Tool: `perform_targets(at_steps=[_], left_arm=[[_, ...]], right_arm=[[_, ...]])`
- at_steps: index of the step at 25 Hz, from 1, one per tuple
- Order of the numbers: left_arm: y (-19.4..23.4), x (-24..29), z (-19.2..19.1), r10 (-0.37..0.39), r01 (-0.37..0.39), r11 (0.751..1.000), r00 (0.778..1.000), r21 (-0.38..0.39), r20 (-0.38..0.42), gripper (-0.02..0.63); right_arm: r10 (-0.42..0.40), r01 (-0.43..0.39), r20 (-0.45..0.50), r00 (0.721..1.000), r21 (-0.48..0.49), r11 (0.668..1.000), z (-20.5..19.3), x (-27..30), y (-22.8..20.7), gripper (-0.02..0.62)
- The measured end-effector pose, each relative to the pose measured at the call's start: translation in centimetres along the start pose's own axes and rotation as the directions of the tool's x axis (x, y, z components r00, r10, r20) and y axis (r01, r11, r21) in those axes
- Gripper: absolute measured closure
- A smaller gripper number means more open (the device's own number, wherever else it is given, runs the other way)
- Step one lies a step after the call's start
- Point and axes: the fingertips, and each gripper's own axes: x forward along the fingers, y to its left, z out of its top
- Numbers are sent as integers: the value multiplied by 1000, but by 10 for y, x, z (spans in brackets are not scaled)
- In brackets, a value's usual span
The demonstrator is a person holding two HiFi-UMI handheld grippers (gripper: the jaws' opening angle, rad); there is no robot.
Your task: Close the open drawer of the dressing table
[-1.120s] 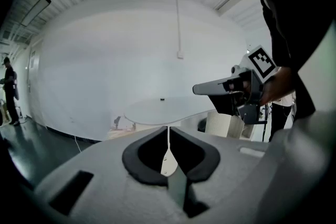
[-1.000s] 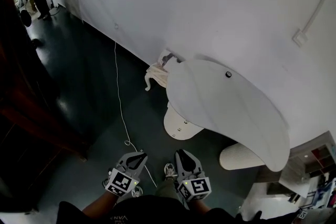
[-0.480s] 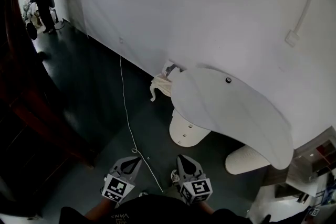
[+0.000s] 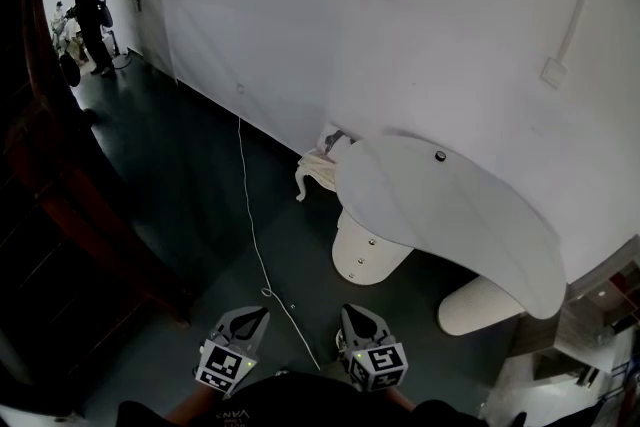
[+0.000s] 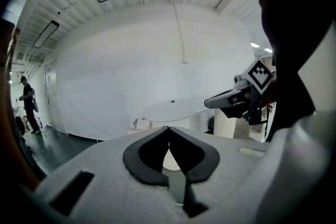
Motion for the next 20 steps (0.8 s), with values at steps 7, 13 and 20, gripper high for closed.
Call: perform_targets(at_steps=[7,13,20], left_arm=[[-10,-14,-3,3,-3,1000,1000,-19,21,588],[-22,-21,-6,0,0,1000,1000,-6,18,588],[-29,-24,-10,-6,6,1000,1000,-7,20,588]], right_arm=[[-18,19,-18,1000,33,999,-18,-13,4,594],[-32,33,-8,999,42,999,-21,-24,6,594],[-24,23,12,1000,54,998,-16,-30,20,594]])
